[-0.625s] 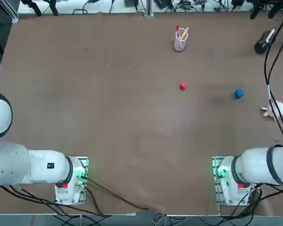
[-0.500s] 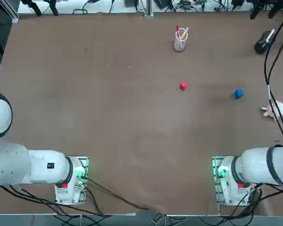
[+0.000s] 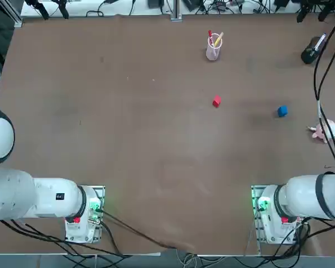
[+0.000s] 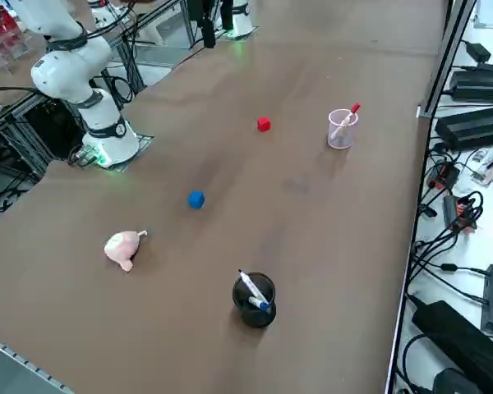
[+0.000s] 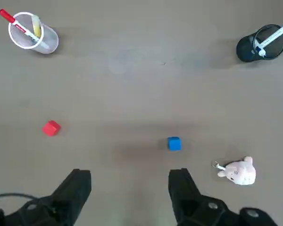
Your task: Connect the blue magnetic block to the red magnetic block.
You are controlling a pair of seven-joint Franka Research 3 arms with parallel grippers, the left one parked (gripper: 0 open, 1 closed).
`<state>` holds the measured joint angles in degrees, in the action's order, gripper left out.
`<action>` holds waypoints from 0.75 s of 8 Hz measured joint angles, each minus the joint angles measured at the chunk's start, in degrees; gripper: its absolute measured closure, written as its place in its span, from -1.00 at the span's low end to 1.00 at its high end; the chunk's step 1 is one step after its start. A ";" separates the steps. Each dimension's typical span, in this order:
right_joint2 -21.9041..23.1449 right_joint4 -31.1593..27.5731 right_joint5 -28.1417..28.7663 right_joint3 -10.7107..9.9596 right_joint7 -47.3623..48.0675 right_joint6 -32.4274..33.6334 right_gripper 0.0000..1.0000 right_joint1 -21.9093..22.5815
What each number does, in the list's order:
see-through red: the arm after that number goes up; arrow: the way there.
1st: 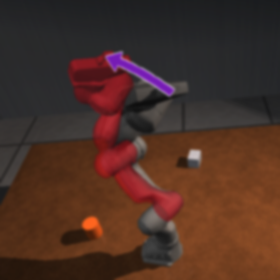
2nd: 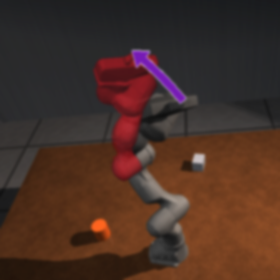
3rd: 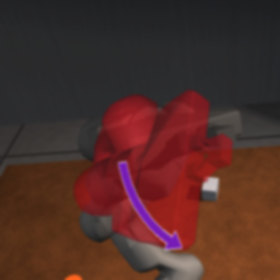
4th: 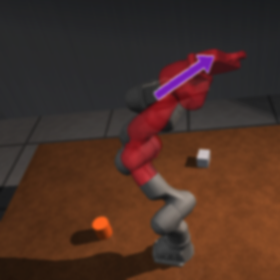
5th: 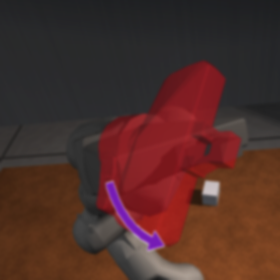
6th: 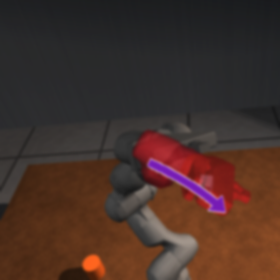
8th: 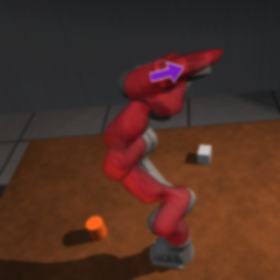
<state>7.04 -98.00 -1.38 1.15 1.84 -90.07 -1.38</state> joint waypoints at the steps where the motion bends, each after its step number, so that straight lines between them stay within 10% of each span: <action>1: -0.75 -0.65 -0.09 -0.14 0.51 -0.20 -1.00 -0.13; 6: -3.94 -19.95 -0.49 -0.49 0.79 -19.85 -1.00 -2.00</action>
<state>3.10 -117.95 -1.87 0.66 2.63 -109.93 -3.37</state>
